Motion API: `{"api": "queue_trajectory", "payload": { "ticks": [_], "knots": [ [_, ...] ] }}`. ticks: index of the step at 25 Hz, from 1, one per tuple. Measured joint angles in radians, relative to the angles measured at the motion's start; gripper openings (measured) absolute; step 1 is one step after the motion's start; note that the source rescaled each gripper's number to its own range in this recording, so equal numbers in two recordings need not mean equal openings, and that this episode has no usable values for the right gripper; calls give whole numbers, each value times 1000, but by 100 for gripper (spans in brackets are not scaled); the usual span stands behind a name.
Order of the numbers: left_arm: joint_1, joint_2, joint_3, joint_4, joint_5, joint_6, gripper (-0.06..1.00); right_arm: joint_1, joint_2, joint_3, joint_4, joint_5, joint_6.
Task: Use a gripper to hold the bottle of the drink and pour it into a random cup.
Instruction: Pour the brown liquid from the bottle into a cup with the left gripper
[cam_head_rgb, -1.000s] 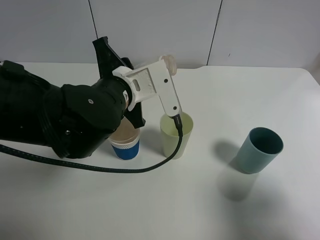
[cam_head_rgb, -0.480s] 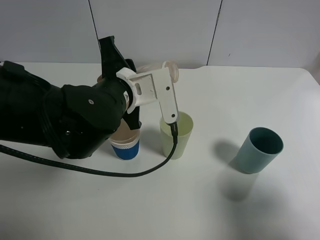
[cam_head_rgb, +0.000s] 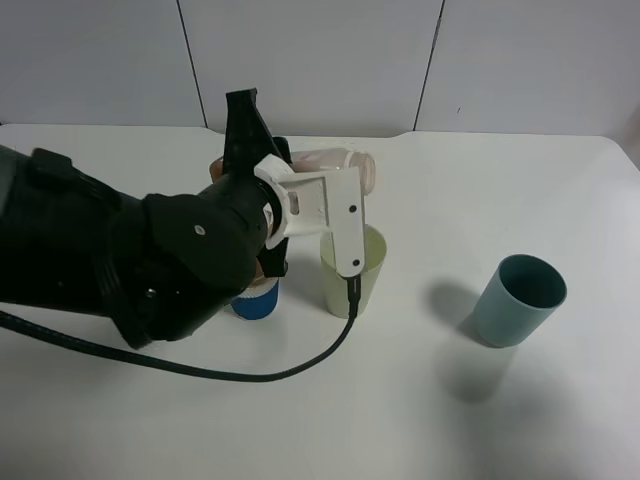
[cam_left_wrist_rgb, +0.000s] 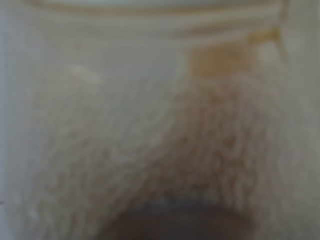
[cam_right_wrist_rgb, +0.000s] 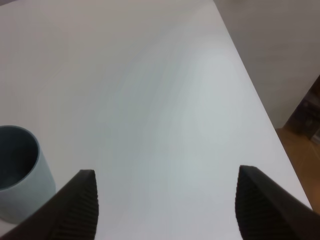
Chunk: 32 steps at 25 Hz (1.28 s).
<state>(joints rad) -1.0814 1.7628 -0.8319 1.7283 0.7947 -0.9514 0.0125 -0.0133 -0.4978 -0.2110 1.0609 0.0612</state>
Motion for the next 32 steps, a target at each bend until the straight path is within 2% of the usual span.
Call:
{"api": "queue_trajectory", "payload": {
  "ticks": [9, 32],
  "knots": [
    [-4, 41, 0, 0, 7, 4, 0, 0, 0, 0, 0, 0, 0],
    [2, 43, 0, 0, 57, 105, 0, 0, 0, 0, 0, 0, 0]
  ]
}}
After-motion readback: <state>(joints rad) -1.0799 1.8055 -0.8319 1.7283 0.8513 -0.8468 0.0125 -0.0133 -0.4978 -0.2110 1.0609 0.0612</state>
